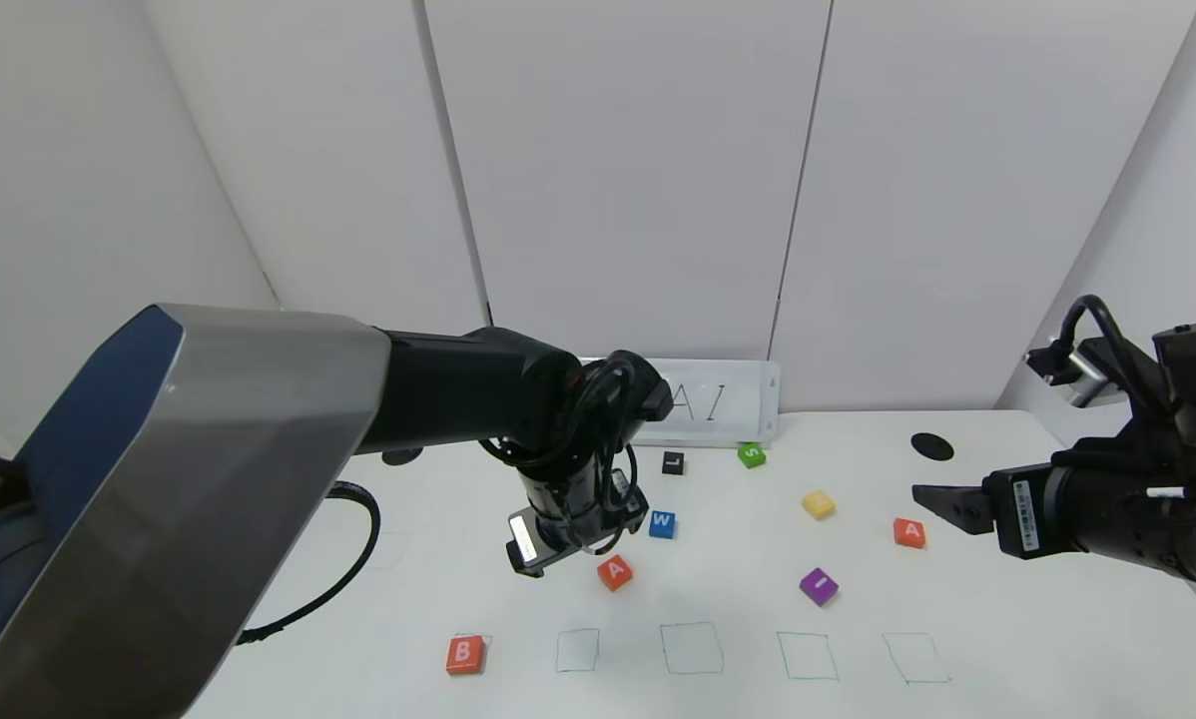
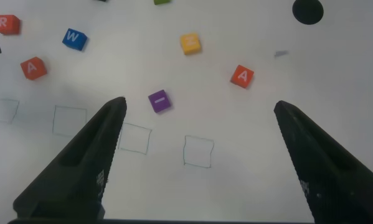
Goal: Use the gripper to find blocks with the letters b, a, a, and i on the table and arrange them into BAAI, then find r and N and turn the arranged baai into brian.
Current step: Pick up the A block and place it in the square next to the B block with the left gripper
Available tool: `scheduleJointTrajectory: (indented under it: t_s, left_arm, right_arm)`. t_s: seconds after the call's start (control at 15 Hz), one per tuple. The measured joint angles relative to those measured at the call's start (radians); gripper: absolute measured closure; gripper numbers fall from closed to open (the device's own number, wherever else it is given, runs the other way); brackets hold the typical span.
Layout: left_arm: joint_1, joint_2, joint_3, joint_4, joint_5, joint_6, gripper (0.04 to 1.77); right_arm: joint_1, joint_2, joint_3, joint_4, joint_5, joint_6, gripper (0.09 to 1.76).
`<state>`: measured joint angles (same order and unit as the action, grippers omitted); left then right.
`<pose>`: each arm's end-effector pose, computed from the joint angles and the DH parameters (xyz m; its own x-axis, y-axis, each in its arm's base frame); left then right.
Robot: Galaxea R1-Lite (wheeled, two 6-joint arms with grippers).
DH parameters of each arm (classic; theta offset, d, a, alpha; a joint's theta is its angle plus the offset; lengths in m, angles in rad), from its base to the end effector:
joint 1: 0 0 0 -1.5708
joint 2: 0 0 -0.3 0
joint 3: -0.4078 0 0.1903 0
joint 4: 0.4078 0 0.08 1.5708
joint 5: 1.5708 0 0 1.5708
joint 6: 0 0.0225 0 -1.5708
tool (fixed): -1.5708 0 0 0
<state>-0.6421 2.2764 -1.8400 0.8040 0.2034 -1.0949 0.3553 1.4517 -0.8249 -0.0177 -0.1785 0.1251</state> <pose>0.3374 -0.2466 0.1264 0.3754 -0.0285 -0.9264 -0.4287 0.8809 -0.2008 0.2207 0.0776 0.1981 0.8185 0.1143 -0.5630 -0.1373 0.9905 0.0015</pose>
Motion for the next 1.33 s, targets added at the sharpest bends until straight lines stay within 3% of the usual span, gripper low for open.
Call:
scheduleJointTrajectory:
  t_s: [0.4, 0.87, 1.33]
  left_arm:
    - [-0.02, 0.085, -0.095, 0.019, 0.014, -0.077, 0.09]
    - [-0.026, 0.15, -0.117, 0.015, 0.019, -0.113, 0.09]
    - [-0.021, 0.206, -0.121, 0.006, 0.059, -0.145, 0.09]
  right_arm:
    - [0.002, -0.011, 0.0, 0.0, 0.0, 0.001, 0.14]
    - [0.003, -0.013, 0.003, 0.0, 0.0, 0.001, 0.14]
    - [0.004, -0.019, 0.005, 0.0, 0.001, -0.001, 0.14]
